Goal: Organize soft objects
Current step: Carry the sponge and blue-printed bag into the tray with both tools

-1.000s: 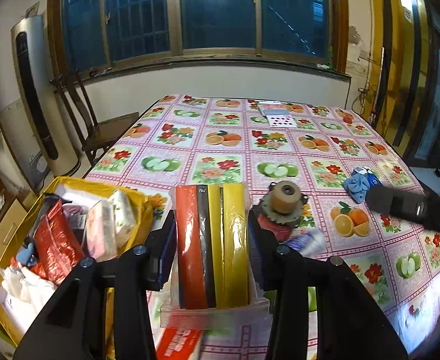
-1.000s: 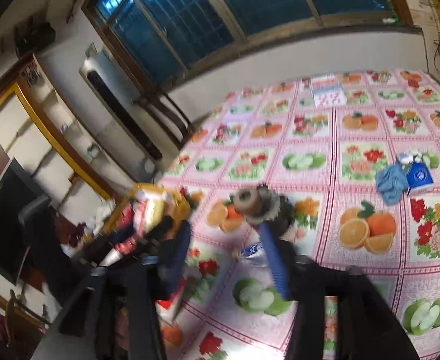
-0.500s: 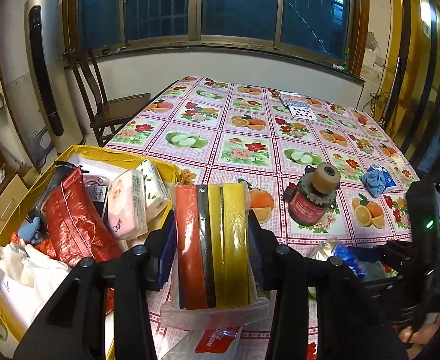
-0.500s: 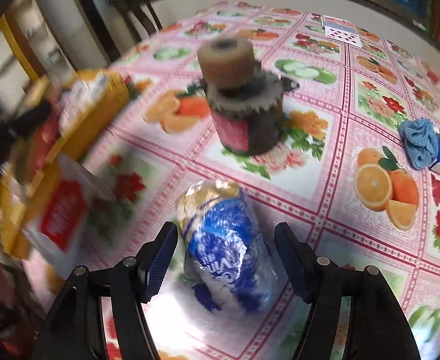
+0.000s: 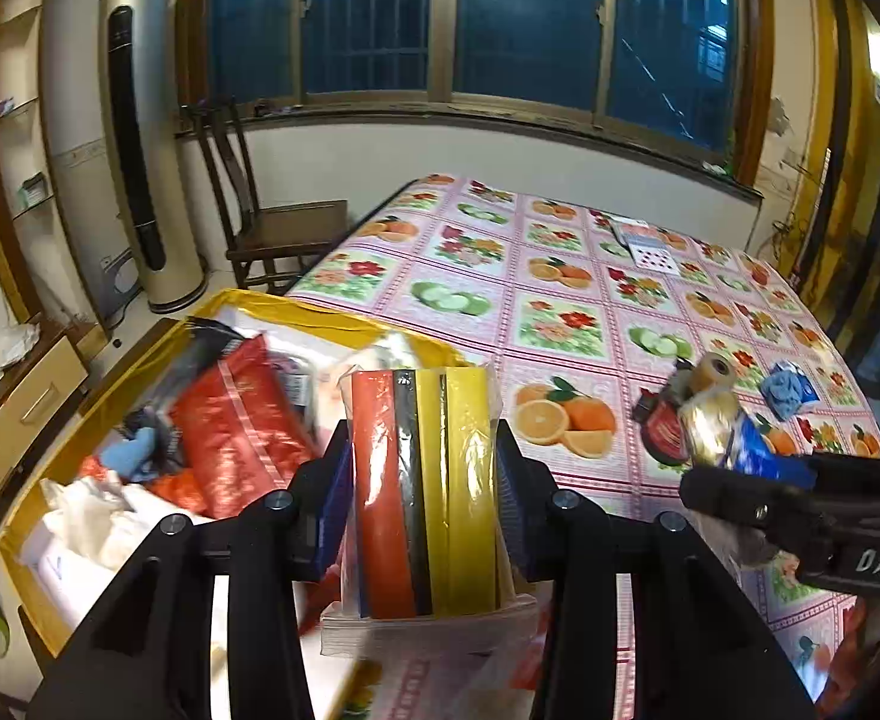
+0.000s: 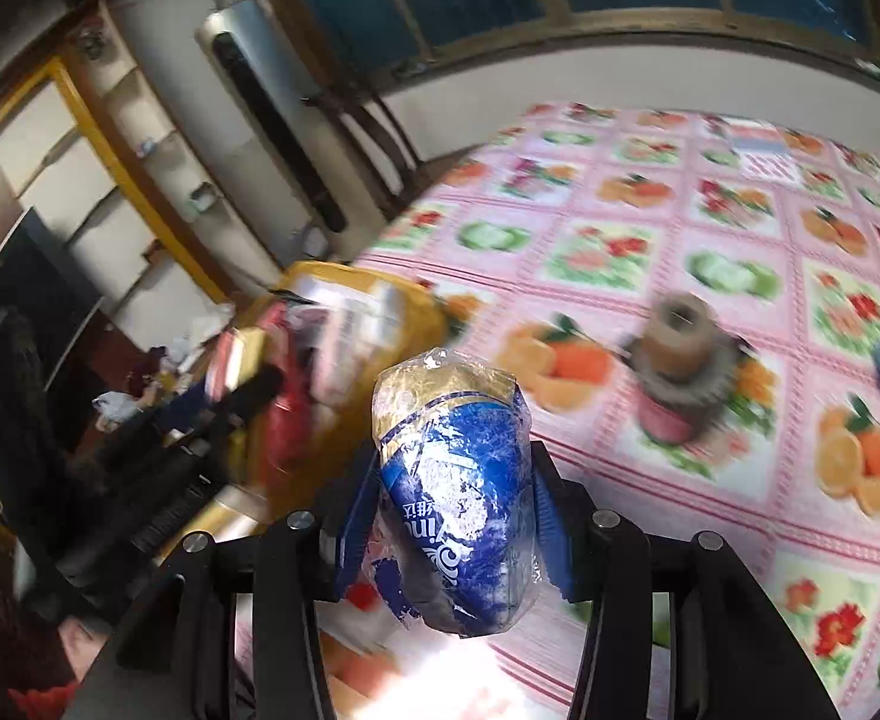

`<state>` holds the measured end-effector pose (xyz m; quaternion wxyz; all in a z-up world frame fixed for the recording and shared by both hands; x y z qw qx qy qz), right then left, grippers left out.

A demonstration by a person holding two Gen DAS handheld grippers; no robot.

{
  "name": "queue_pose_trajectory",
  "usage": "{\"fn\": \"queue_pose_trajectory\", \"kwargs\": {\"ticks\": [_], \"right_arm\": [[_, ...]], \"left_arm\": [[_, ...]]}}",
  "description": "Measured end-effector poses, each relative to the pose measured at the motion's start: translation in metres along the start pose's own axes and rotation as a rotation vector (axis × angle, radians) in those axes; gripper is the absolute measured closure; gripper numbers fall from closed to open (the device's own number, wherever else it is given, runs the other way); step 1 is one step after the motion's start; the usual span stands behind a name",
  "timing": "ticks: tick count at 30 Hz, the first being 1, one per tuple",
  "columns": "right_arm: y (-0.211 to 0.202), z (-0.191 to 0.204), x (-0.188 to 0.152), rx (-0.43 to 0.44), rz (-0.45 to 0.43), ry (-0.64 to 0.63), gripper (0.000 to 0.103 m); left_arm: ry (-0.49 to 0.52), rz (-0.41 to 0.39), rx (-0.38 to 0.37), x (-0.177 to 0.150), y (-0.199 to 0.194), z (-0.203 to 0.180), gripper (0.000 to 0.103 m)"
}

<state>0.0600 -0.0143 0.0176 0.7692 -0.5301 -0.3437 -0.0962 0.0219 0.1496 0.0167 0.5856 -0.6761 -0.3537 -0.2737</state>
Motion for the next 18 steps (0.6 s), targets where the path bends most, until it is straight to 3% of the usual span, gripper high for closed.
{"fn": "queue_pose_trajectory", "kwargs": {"ticks": [8, 18], "right_arm": [[0.042, 0.104, 0.027, 0.079, 0.024, -0.108, 0.054], [0.093, 0.168, 0.021, 0.107, 0.100, -0.165, 0.052]], "left_arm": [[-0.088, -0.029, 0.111, 0.000, -0.020, 0.069, 0.062], [-0.191, 0.015, 0.205, -0.020, -0.010, 0.133, 0.062]]}}
Point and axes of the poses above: each gripper's, at about its wrist camera, not at the fingertips, and y roughly the way its jaws point, z to its left, x to its top, the point moved 2 cm from there along y, roughly the way its jaws point, and after that the axes turned 12 degrees about -x, right-handed, at the moved point
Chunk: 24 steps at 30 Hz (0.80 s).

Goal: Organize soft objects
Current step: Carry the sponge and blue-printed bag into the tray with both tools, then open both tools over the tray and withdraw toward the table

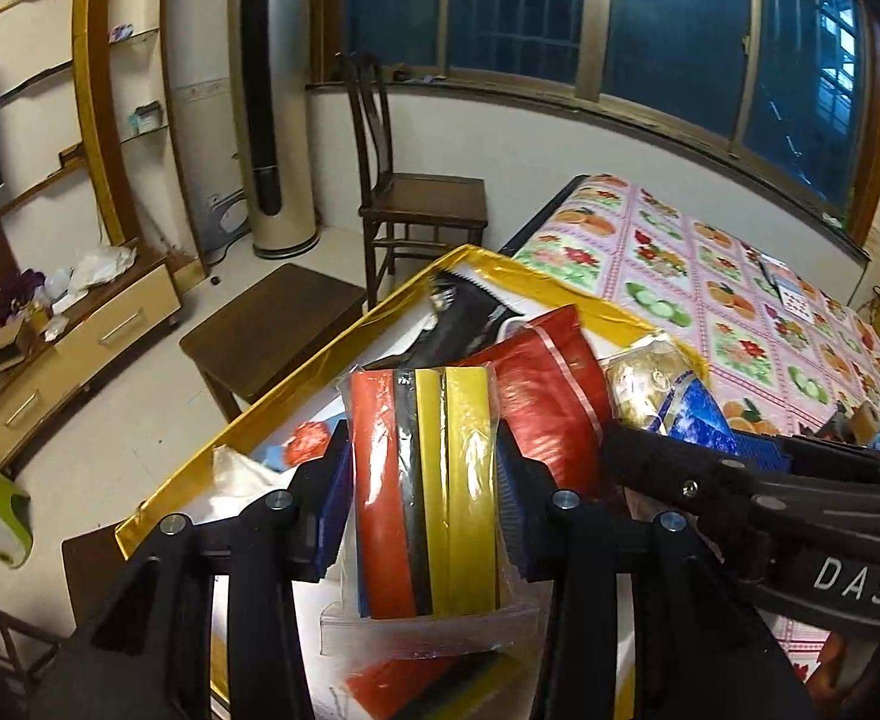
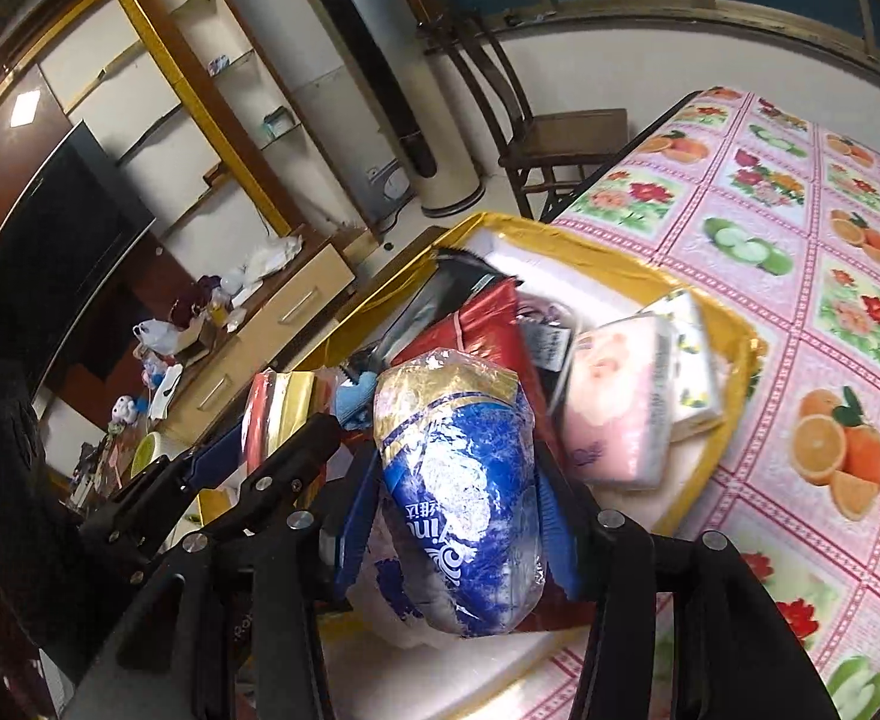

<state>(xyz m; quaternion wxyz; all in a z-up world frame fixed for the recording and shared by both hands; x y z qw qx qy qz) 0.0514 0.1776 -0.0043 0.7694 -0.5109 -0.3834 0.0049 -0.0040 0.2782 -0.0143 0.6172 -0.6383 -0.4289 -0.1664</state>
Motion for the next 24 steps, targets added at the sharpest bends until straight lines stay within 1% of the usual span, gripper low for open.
{"fn": "queue_pose_trajectory", "kwargs": {"ticks": [4, 6, 7, 8, 11, 13, 15, 16, 17, 19, 22, 24], "right_arm": [[0.008, 0.003, -0.002, 0.021, 0.044, 0.015, 0.048], [0.005, 0.003, -0.002, 0.016, 0.034, 0.023, 0.045], [0.001, 0.000, -0.002, 0.018, 0.025, 0.029, 0.044], [-0.002, -0.002, -0.002, 0.026, 0.018, 0.037, 0.043], [-0.015, -0.010, -0.003, 0.039, -0.007, 0.055, 0.043], [-0.027, -0.018, -0.005, 0.046, -0.030, 0.065, 0.043], [-0.040, -0.030, -0.008, 0.046, -0.056, 0.084, 0.043], [-0.047, -0.038, -0.010, 0.046, -0.067, 0.097, 0.041], [-0.054, -0.046, -0.013, 0.049, -0.080, 0.115, 0.037], [-0.064, -0.065, -0.020, 0.044, -0.094, 0.152, 0.035], [-0.078, -0.098, -0.034, 0.025, -0.110, 0.212, 0.035], [-0.089, -0.122, -0.044, 0.006, -0.127, 0.248, 0.035]], "left_arm": [[-0.016, 0.009, 0.027, -0.001, 0.006, 0.008, 0.060], [-0.027, 0.009, 0.038, -0.002, 0.007, 0.012, 0.050], [-0.032, 0.006, 0.041, -0.002, 0.007, 0.013, 0.040], [-0.035, 0.001, 0.049, -0.001, 0.006, 0.014, 0.034], [-0.034, -0.018, 0.080, -0.001, 0.002, 0.016, 0.034], [-0.037, -0.022, 0.082, -0.001, -0.001, 0.015, 0.033], [-0.039, -0.028, 0.073, 0.001, -0.005, 0.011, 0.032], [-0.038, -0.032, 0.069, 0.003, -0.007, 0.008, 0.031], [-0.035, -0.041, 0.056, 0.004, -0.011, 0.002, 0.031], [-0.028, -0.062, 0.028, 0.007, -0.020, -0.009, 0.029], [0.004, -0.096, -0.024, 0.010, -0.034, -0.035, 0.027], [0.036, -0.109, -0.074, 0.011, -0.041, -0.059, 0.026]]}}
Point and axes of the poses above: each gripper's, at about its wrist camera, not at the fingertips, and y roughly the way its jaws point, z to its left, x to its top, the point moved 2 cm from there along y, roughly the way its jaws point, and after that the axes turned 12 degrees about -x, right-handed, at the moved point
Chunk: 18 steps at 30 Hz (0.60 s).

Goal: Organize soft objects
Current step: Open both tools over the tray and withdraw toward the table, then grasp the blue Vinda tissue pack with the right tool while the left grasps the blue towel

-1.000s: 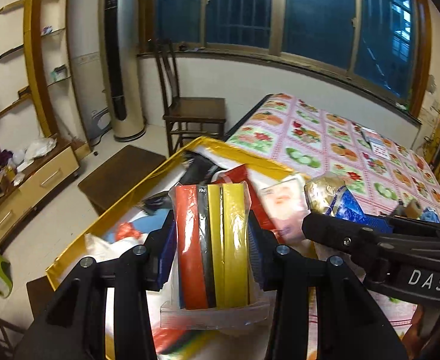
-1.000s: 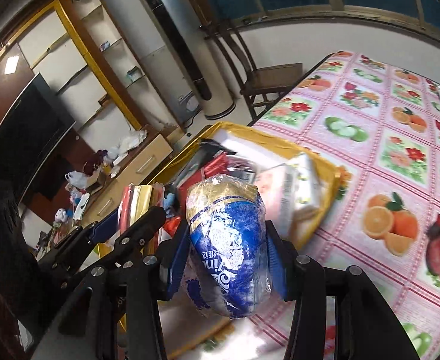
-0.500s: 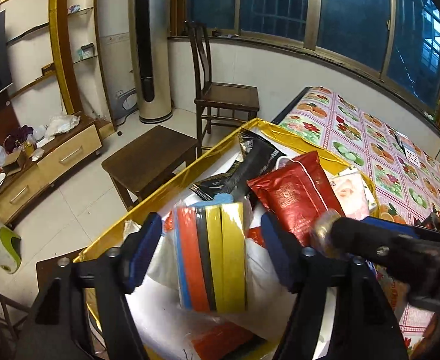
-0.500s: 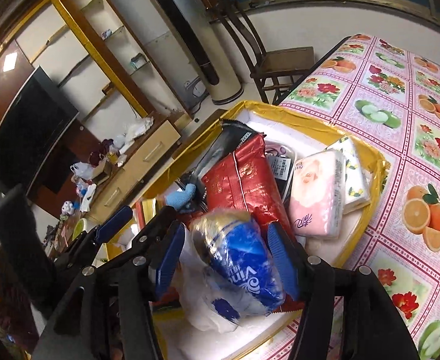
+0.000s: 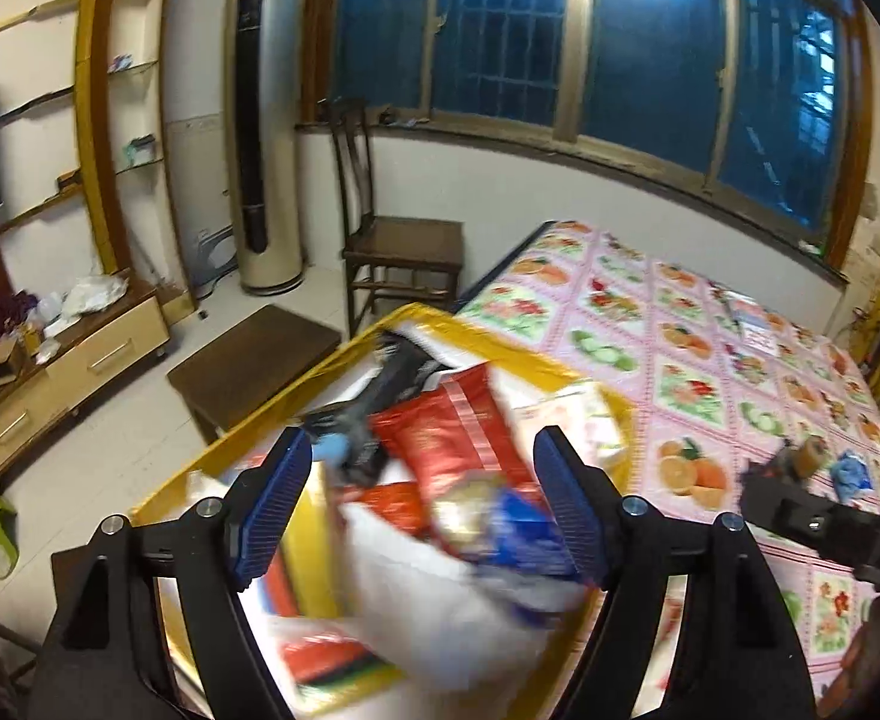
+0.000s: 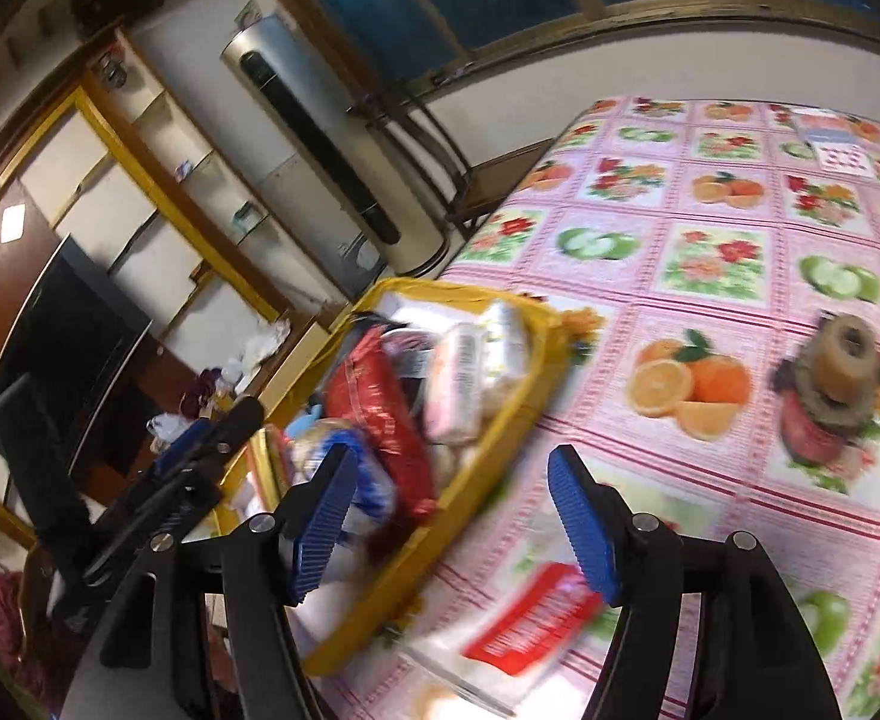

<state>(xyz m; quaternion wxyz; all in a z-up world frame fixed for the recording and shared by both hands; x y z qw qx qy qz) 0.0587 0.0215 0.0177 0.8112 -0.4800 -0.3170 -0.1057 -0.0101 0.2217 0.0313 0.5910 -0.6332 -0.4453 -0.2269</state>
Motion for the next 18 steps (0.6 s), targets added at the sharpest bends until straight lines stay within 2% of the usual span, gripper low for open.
{"fn": "queue_pose_trajectory", "kwargs": {"ticks": [4, 7, 10, 12, 13, 18], "right_arm": [[-0.027, -0.070, -0.004, -0.103, -0.041, 0.066, 0.035], [-0.051, -0.137, -0.004, -0.221, -0.065, 0.134, 0.035], [-0.078, -0.219, -0.005, -0.345, -0.078, 0.250, 0.034], [-0.098, -0.269, -0.011, -0.371, -0.087, 0.366, 0.032], [-0.108, -0.287, -0.015, -0.371, -0.097, 0.407, 0.032], [-0.142, -0.344, -0.027, -0.405, -0.145, 0.465, 0.032]], "left_arm": [[0.070, 0.021, -0.124, 0.001, -0.002, -0.055, 0.025], [0.132, 0.087, -0.254, -0.002, 0.006, -0.109, 0.024], [0.159, 0.245, -0.450, -0.012, 0.027, -0.173, 0.024], [0.154, 0.347, -0.562, -0.019, 0.043, -0.216, 0.024], [0.154, 0.371, -0.598, -0.021, 0.050, -0.237, 0.024], [0.237, 0.425, -0.603, -0.030, 0.099, -0.350, 0.024]]}}
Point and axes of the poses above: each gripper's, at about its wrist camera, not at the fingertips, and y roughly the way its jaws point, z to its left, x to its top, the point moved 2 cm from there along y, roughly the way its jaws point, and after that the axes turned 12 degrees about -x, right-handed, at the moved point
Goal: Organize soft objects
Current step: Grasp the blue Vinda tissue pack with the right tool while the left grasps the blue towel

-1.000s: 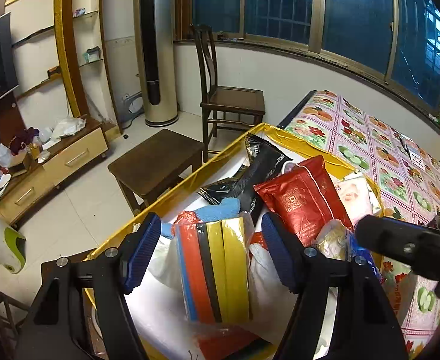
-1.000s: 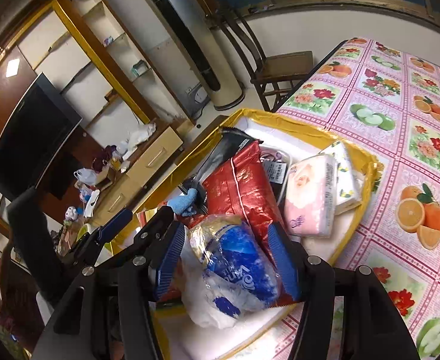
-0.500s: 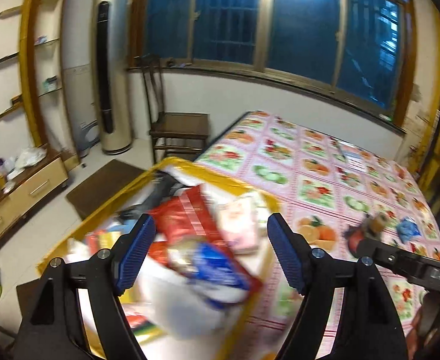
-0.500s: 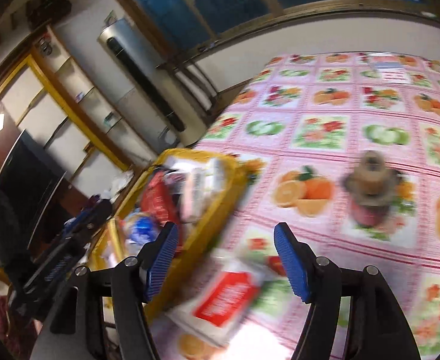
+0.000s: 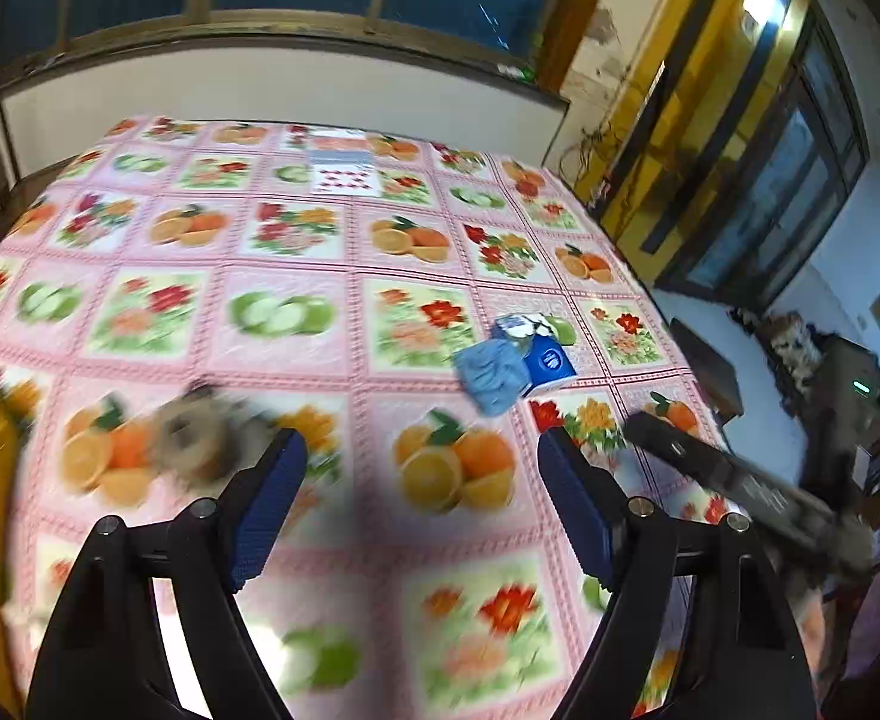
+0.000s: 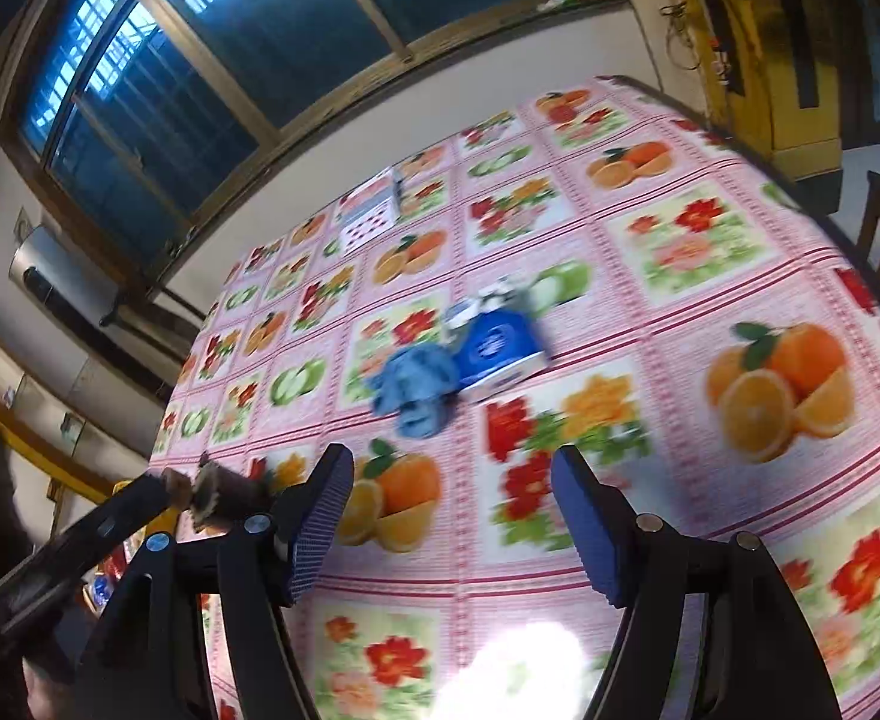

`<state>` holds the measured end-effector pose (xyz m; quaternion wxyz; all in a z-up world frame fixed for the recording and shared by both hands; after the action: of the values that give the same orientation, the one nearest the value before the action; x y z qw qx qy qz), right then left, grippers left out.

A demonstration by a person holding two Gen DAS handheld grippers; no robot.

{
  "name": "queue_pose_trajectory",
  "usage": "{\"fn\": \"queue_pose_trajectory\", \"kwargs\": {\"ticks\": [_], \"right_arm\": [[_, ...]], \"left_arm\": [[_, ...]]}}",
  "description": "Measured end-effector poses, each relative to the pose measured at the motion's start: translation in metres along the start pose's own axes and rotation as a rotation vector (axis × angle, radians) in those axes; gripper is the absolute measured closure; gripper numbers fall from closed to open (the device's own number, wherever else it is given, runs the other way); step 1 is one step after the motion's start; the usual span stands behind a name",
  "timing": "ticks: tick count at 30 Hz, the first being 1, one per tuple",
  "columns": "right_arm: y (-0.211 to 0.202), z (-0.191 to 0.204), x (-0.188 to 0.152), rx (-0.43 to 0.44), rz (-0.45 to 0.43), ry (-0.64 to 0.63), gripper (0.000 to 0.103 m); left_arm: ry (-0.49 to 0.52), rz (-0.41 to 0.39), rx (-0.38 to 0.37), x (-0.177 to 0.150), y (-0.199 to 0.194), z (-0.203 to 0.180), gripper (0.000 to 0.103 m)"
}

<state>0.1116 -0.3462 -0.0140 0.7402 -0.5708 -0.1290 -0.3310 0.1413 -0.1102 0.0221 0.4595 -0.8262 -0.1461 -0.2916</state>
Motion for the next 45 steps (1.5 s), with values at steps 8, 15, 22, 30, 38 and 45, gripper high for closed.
{"fn": "queue_pose_trajectory", "kwargs": {"ticks": [8, 15, 22, 30, 38, 45], "right_arm": [[0.009, -0.034, 0.023, 0.023, 0.016, 0.008, 0.031], [0.029, -0.017, 0.053, 0.018, 0.013, -0.053, 0.031], [0.054, -0.005, 0.067, 0.009, 0.029, -0.074, 0.030], [0.093, 0.024, 0.071, -0.078, 0.060, -0.185, 0.031], [0.142, 0.052, 0.054, -0.304, 0.078, -0.409, 0.038], [0.115, 0.018, 0.043, -0.175, 0.099, -0.263, 0.050]], "left_arm": [[-0.046, 0.133, 0.107, 0.028, 0.123, -0.008, 0.024], [-0.132, 0.168, 0.025, 0.031, 0.158, 0.002, 0.024], [-0.051, 0.188, 0.083, 0.029, 0.163, -0.006, 0.024], [-0.012, 0.205, 0.147, 0.025, 0.146, 0.013, 0.062], [-0.005, 0.197, 0.145, 0.011, 0.131, 0.020, 0.063], [-0.018, 0.197, 0.108, -0.004, 0.111, 0.017, 0.063]]}}
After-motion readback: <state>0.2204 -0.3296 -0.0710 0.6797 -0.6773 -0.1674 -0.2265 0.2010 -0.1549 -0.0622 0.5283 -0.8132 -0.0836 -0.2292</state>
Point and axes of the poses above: each gripper's, at about its wrist camera, not at the fingertips, and y roughly the way its jaws point, z to its left, x to its top, the point moved 2 cm from there along y, roughly the way its jaws point, and after that the axes turned 12 degrees about -x, right-handed, at the moved point
